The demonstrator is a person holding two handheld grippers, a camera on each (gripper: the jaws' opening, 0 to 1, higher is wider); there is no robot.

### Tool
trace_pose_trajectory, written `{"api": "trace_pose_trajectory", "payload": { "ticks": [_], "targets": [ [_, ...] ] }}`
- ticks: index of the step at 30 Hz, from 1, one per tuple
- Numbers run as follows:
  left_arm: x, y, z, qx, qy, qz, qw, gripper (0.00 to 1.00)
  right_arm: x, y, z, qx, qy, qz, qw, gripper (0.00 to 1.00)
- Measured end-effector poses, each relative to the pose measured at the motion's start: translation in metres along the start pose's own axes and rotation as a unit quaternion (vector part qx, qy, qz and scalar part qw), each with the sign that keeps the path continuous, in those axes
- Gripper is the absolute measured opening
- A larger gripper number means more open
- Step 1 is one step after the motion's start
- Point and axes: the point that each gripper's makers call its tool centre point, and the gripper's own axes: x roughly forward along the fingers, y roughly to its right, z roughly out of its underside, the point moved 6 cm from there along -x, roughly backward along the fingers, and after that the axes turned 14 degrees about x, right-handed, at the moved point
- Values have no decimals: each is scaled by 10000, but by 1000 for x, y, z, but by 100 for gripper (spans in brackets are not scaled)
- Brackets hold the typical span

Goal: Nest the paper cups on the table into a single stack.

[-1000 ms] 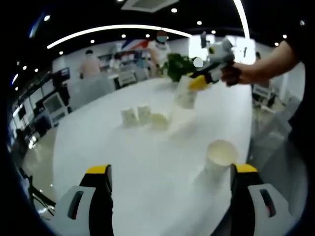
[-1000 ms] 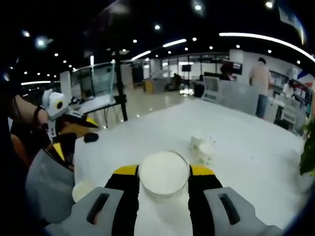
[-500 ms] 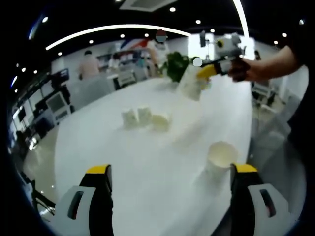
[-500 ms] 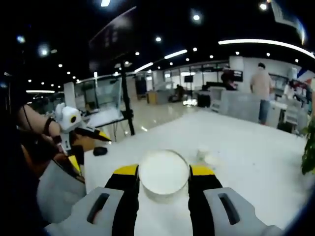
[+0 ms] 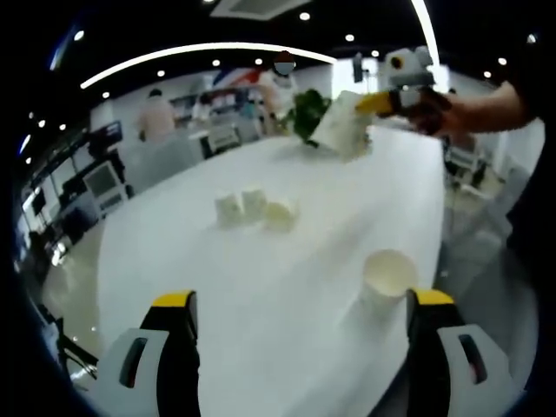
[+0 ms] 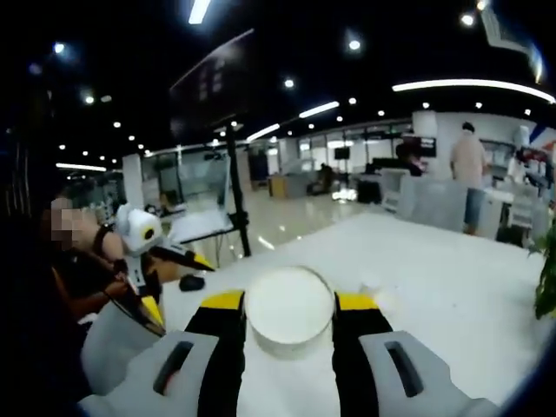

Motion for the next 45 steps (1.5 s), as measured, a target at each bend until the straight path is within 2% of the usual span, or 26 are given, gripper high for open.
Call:
{"api": "trace_pose_trajectory", "payload": {
  "ticks": [6, 13, 19, 27, 32, 39, 45],
  "targets": [
    [-1, 1, -3, -43, 40, -27, 10000, 99, -1, -10, 0, 294, 118, -135, 9994, 35],
    [0, 3, 1, -46, 6, -7, 10000, 99, -6, -33, -1, 239, 200, -314, 9990, 35],
    [-2, 5, 1, -99, 11, -19, 9999, 99, -9, -42, 4, 562, 320, -438, 9969, 35],
    [-3, 9, 2, -162, 20, -26, 9999, 99, -7, -47, 35, 1126, 273, -506, 9920, 35],
    [-4, 9, 2, -159, 34, -40, 9999, 99, -5, -51, 46, 1320, 268, -555, 9893, 35],
    [-6, 10, -4, -282, 185, -66, 9994, 97, -5, -53, 49, 1402, 274, -558, 9882, 35],
    [-6, 20, -12, -662, 465, 100, 9967, 96, -5, -55, 50, 1416, 281, -559, 9879, 35]
  ]
}}
